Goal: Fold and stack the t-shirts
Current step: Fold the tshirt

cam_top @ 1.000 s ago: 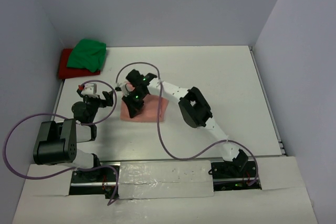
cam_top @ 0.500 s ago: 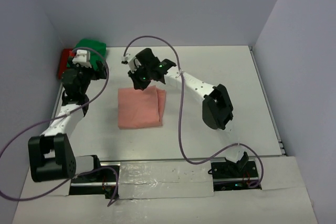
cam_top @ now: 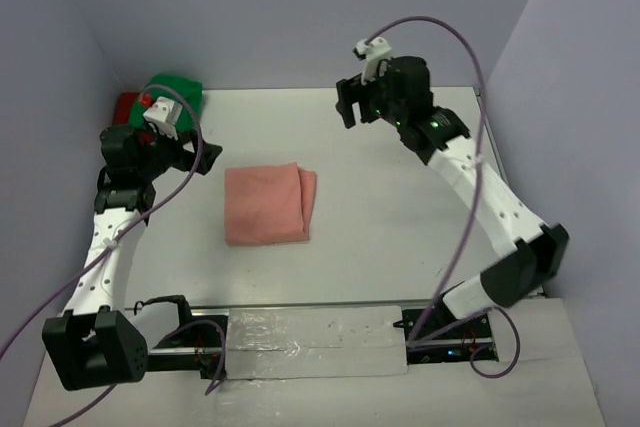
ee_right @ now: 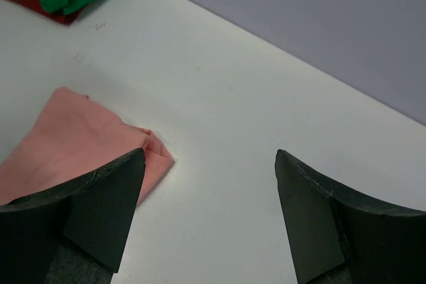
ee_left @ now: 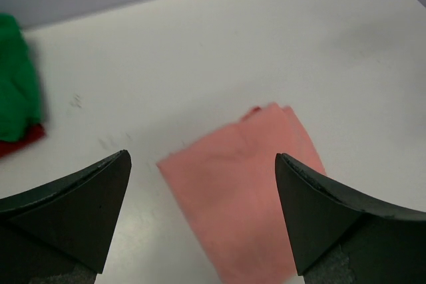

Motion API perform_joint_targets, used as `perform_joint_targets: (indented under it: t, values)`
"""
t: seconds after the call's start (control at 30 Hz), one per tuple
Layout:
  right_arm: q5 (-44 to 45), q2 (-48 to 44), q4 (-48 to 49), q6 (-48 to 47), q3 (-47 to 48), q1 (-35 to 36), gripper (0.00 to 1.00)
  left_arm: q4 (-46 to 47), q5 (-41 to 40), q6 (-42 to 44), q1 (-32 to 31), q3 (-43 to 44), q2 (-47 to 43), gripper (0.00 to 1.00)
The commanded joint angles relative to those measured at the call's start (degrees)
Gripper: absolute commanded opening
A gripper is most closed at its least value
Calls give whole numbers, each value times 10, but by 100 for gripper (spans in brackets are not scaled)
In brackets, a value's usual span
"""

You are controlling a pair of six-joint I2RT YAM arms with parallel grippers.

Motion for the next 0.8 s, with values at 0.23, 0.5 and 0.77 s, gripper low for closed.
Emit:
perform_joint_targets:
  t: [0.23, 0.5, 0.77]
  values:
    - [95, -231, 36, -41, -177, -9, 88, -162, 13, 93, -7, -31, -124, 99]
    - [99, -288, 23, -41, -206, -32, 90, -284, 113, 29, -7, 89, -94, 98]
    - [116, -338, 8, -50, -247, -49, 91, -321, 3, 205, -122, 76, -89, 99]
